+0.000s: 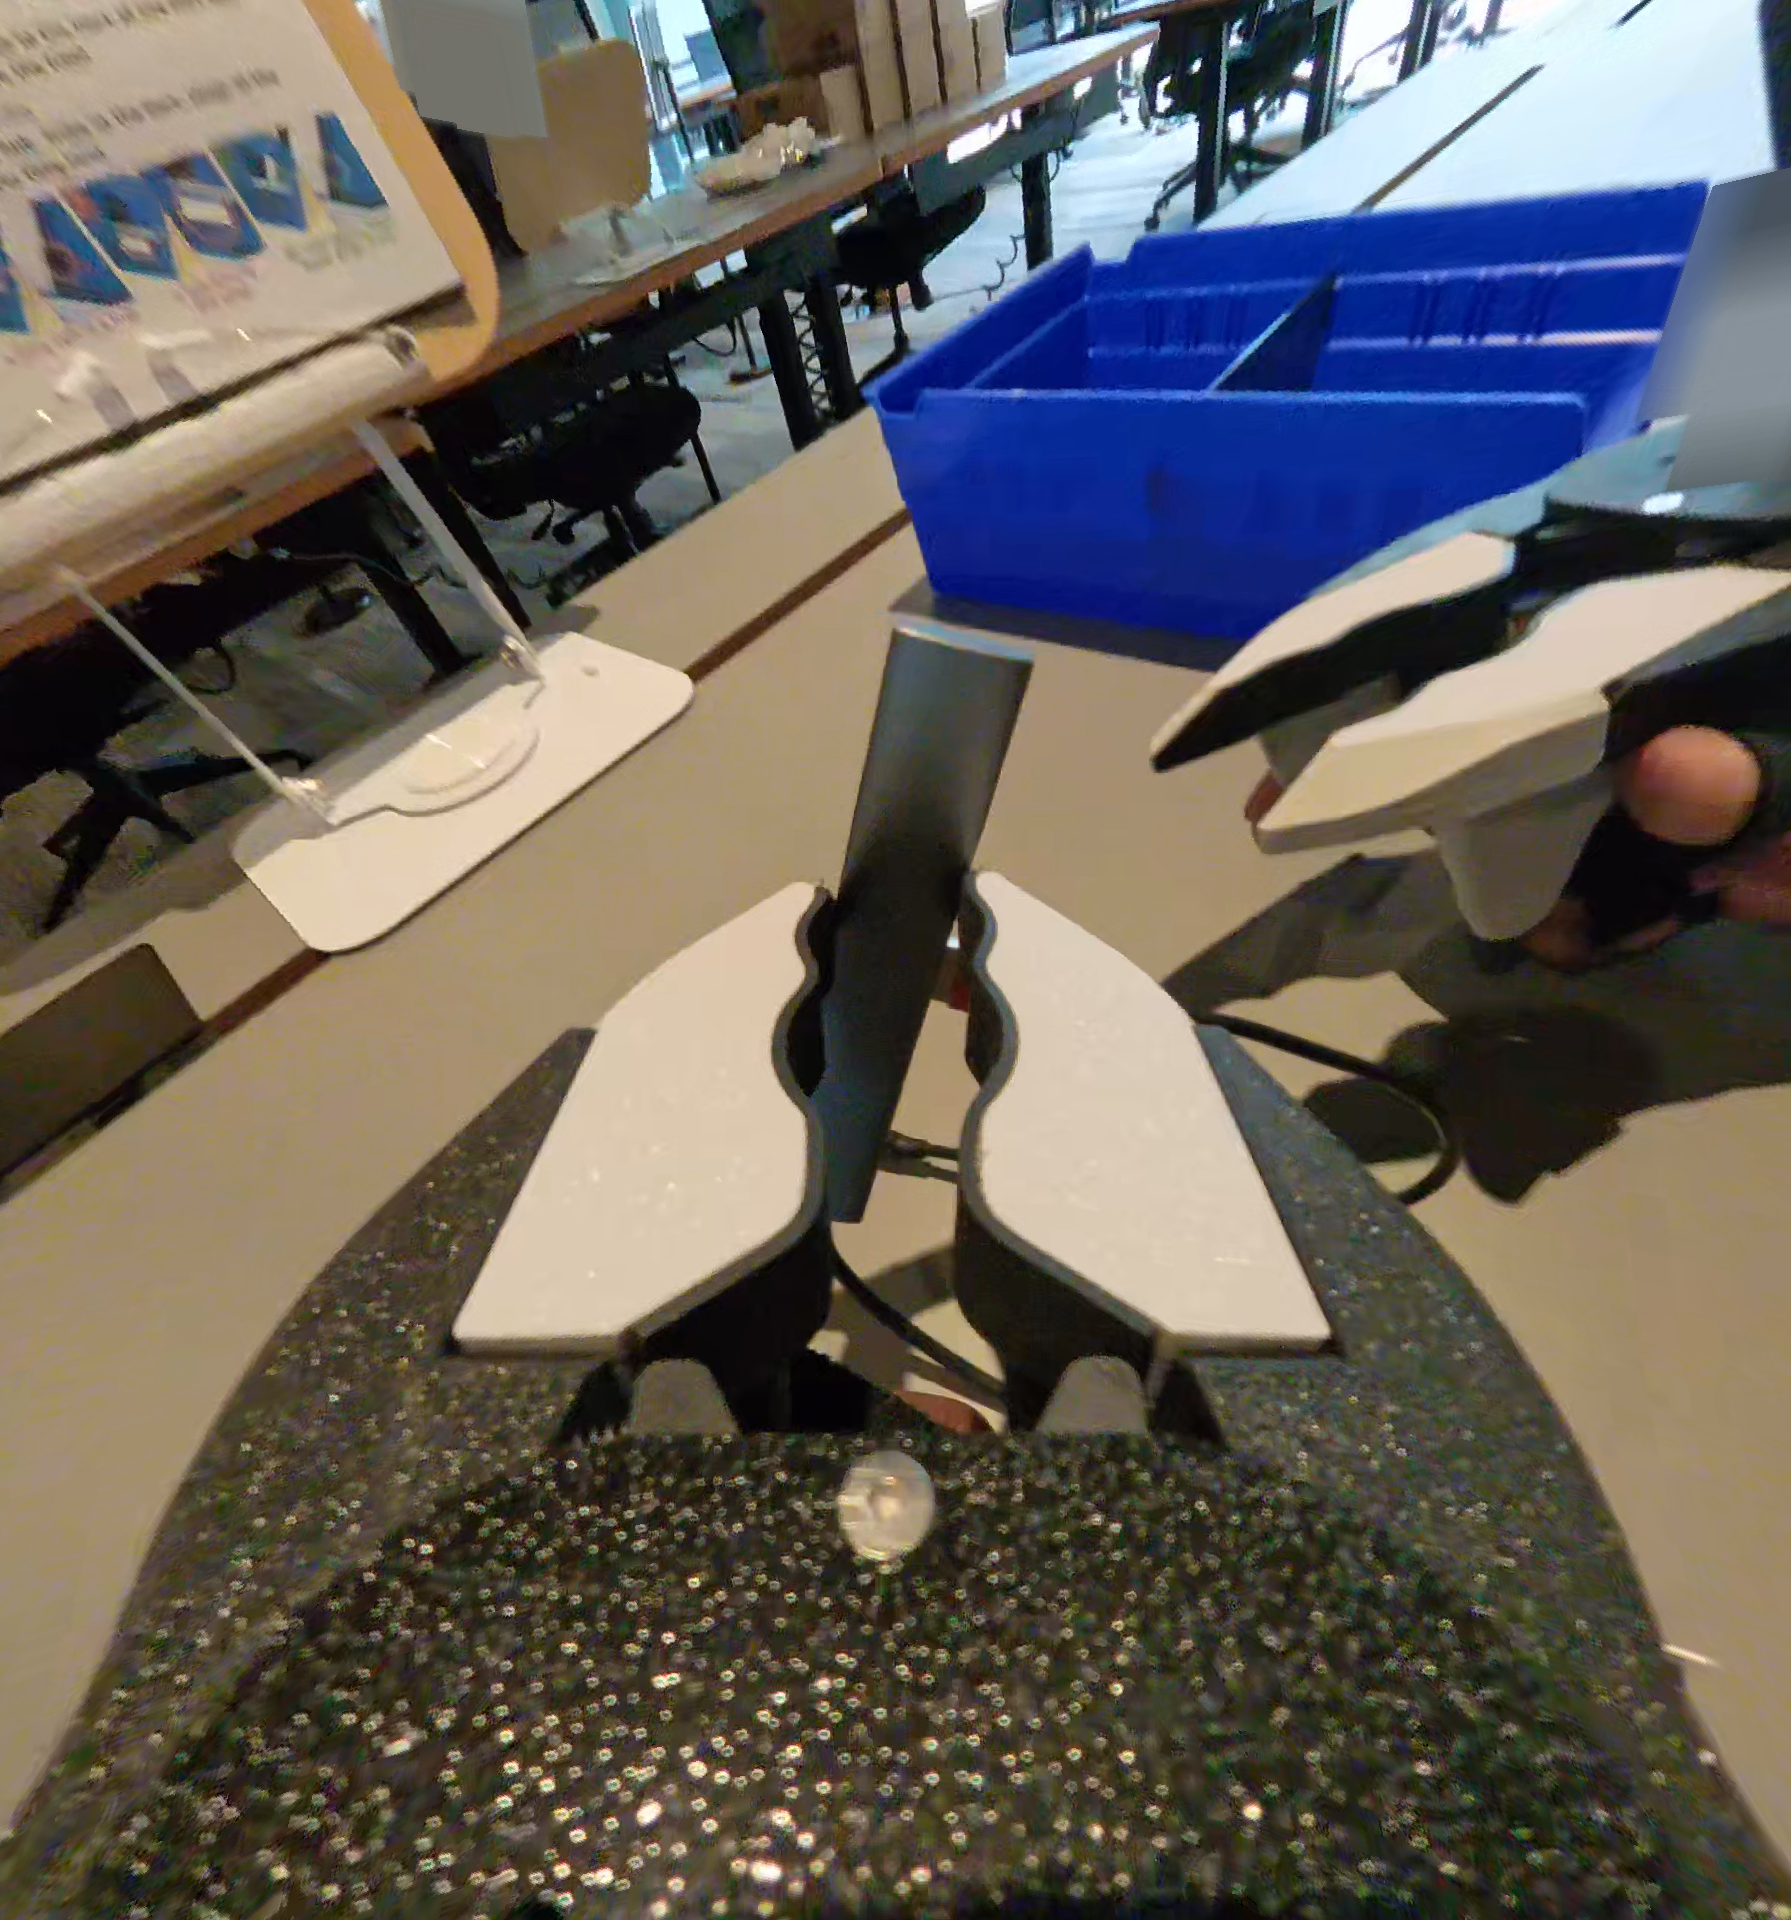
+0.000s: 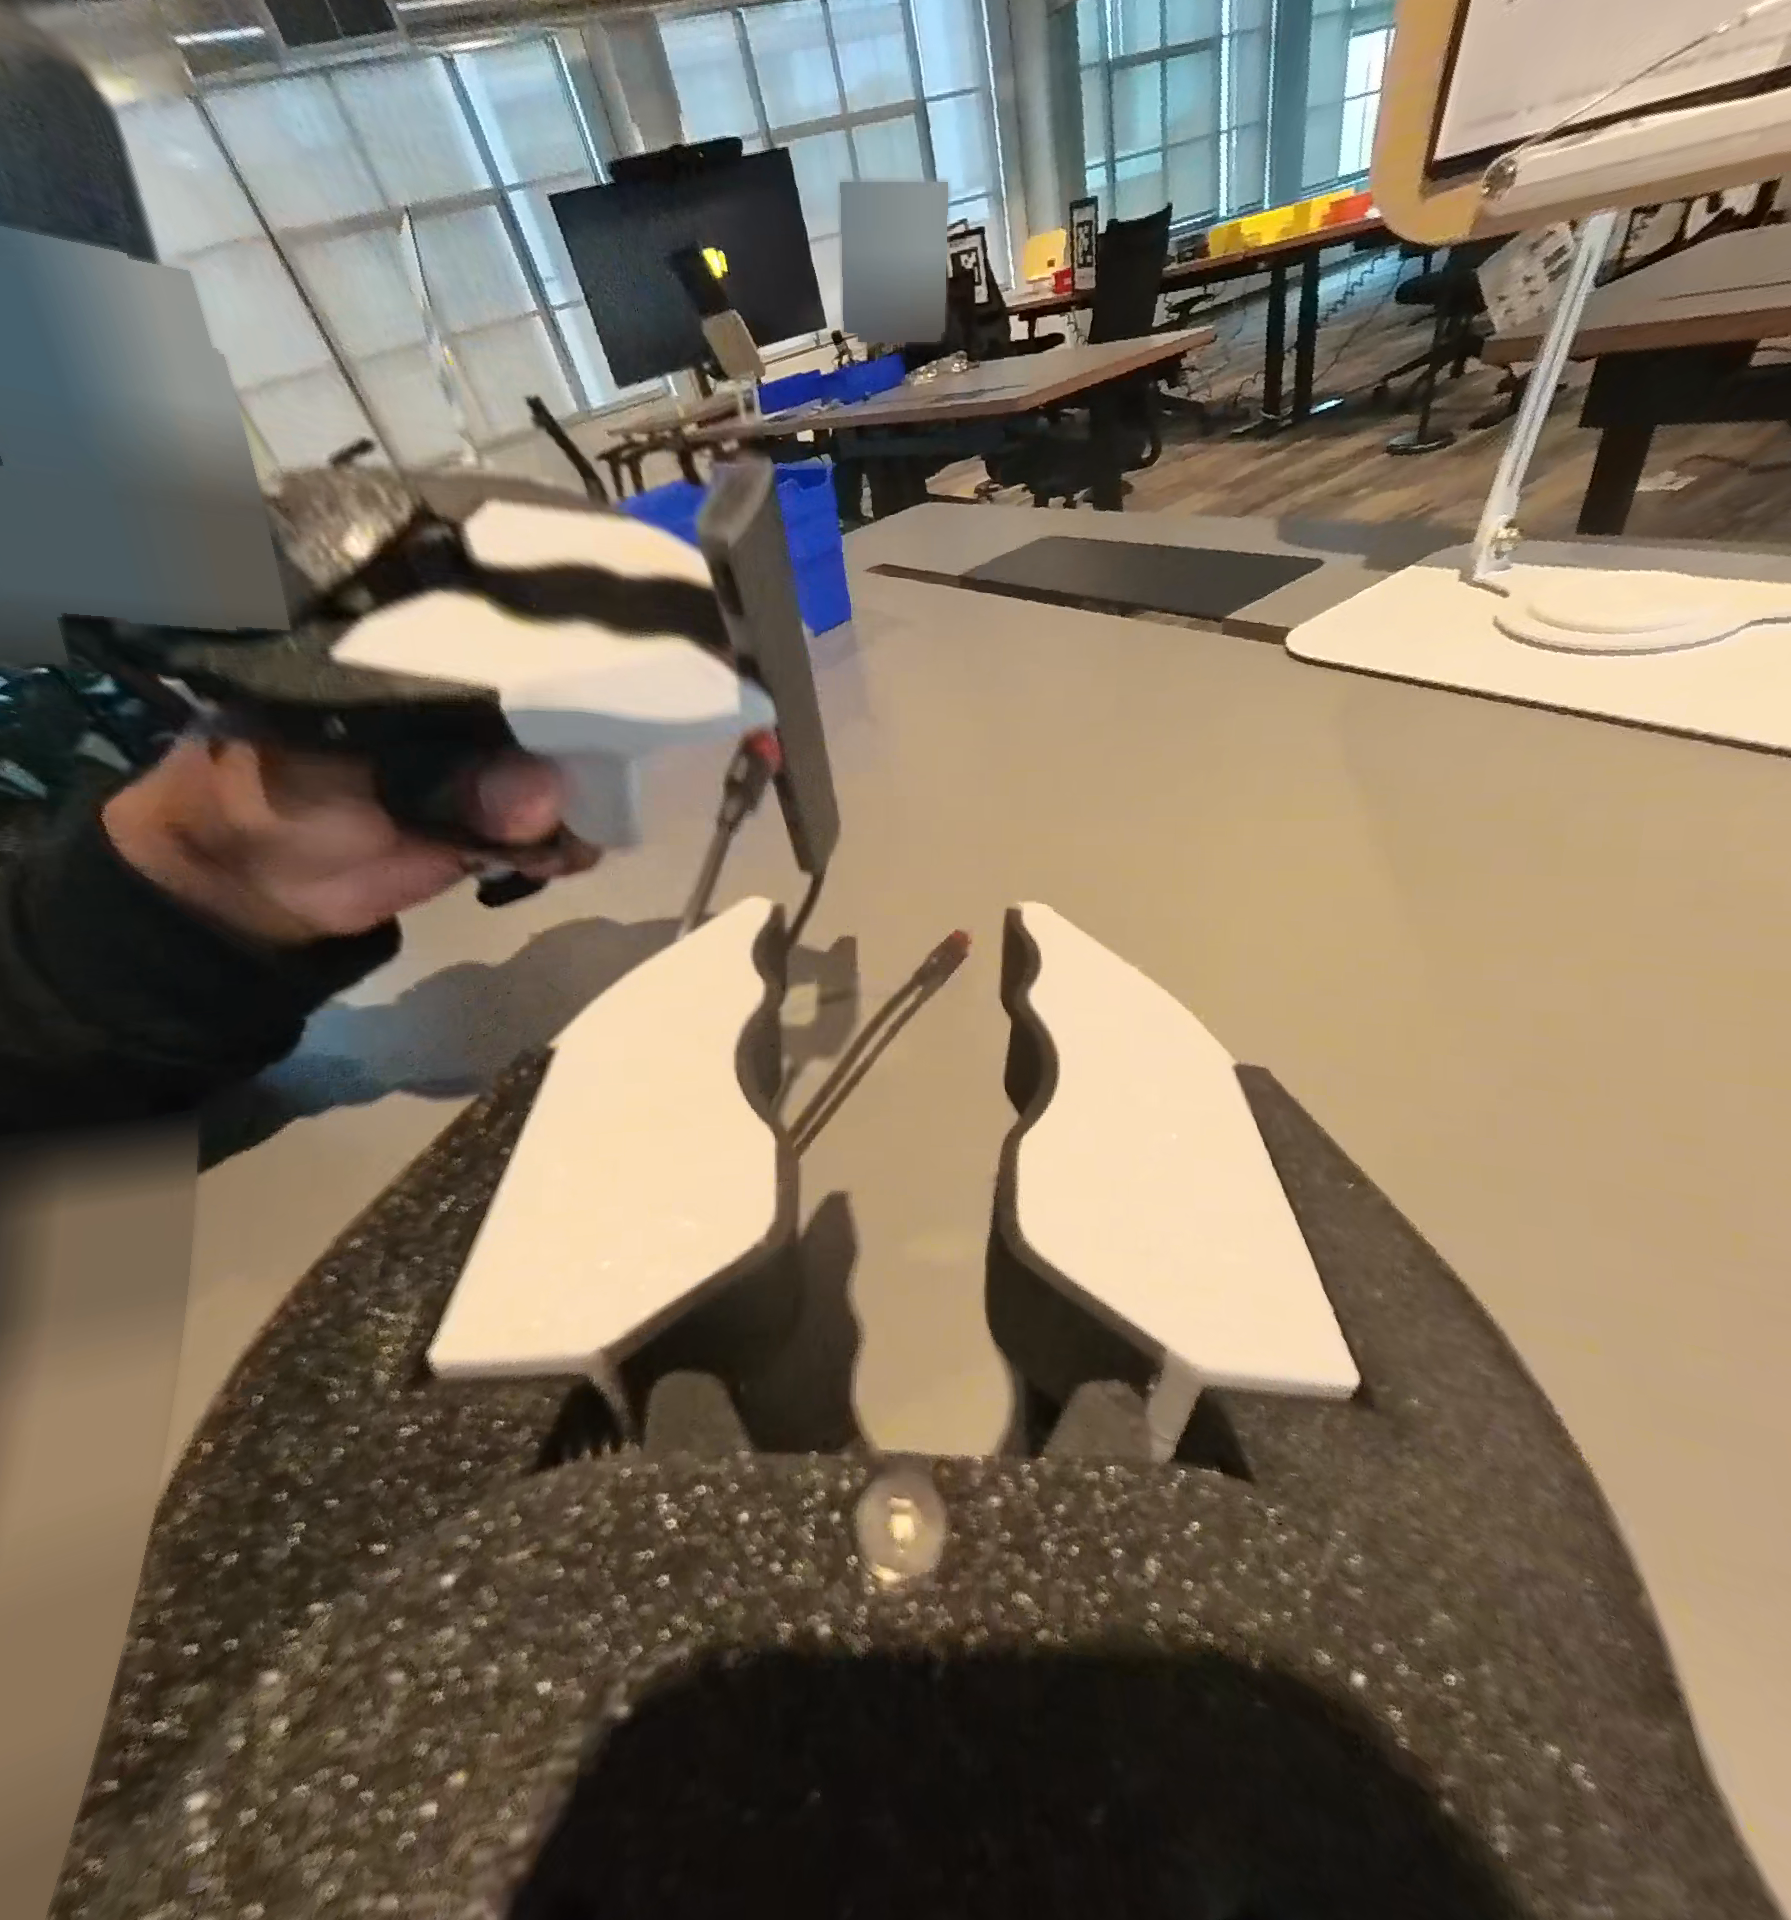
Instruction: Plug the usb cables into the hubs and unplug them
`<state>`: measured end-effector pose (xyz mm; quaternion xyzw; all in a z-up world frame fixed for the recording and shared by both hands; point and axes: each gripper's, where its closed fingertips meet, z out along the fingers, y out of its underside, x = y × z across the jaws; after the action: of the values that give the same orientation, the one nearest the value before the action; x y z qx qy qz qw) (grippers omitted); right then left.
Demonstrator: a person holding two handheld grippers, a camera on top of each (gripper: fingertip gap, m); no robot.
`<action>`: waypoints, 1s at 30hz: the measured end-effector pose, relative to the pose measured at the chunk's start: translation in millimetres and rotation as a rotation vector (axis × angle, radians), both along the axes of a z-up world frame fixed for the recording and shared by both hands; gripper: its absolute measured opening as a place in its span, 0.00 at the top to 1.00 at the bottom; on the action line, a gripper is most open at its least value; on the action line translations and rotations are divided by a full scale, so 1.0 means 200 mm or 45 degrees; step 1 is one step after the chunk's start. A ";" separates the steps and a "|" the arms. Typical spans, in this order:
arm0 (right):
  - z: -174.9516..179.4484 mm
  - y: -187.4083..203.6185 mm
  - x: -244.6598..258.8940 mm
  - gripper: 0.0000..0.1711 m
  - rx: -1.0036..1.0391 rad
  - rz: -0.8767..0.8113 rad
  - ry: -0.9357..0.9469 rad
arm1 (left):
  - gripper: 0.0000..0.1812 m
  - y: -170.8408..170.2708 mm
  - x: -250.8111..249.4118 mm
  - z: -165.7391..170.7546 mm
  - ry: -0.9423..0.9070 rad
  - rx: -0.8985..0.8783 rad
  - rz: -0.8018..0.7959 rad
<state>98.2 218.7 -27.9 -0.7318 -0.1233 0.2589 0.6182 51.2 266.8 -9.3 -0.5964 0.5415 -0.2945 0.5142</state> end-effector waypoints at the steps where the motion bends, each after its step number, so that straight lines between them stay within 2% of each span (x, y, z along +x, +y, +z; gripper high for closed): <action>1: 0.00 0.00 -0.01 0.76 -0.006 0.011 0.022 | 0.88 -0.03 0.02 -0.02 0.013 0.005 -0.012; 8: 0.05 -0.02 -0.06 0.72 -0.011 0.107 0.235 | 0.88 -0.13 0.08 -0.07 0.045 0.271 -0.005; 15: 0.06 -0.02 -0.08 0.72 -0.036 0.163 0.328 | 0.88 -0.20 0.13 -0.13 0.067 0.337 -0.051; 17: 0.05 -0.03 -0.09 0.77 -0.040 0.170 0.306 | 0.88 -0.22 0.14 -0.15 0.079 0.349 -0.065; 19: 0.04 -0.03 -0.09 0.89 -0.035 0.159 0.264 | 0.88 -0.25 0.15 -0.17 0.087 0.356 -0.101; 20: 0.04 -0.03 -0.09 0.91 -0.030 0.150 0.239 | 0.88 -0.26 0.15 -0.18 0.091 0.359 -0.114; 25: 0.05 -0.04 -0.08 0.94 0.004 0.163 0.152 | 0.87 -0.29 0.13 -0.15 0.067 0.329 -0.195; 28: 0.06 -0.06 -0.08 0.94 0.031 0.178 0.125 | 0.79 -0.31 0.08 -0.10 0.020 0.229 -0.276; 30: 0.07 -0.07 -0.09 0.94 0.044 0.206 0.118 | 0.78 -0.34 0.04 -0.10 0.045 0.132 -0.384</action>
<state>81.1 204.6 -14.1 -0.6959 -0.1578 0.3396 0.6128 58.6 199.1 -28.5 -0.4861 0.6484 -0.3293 0.4846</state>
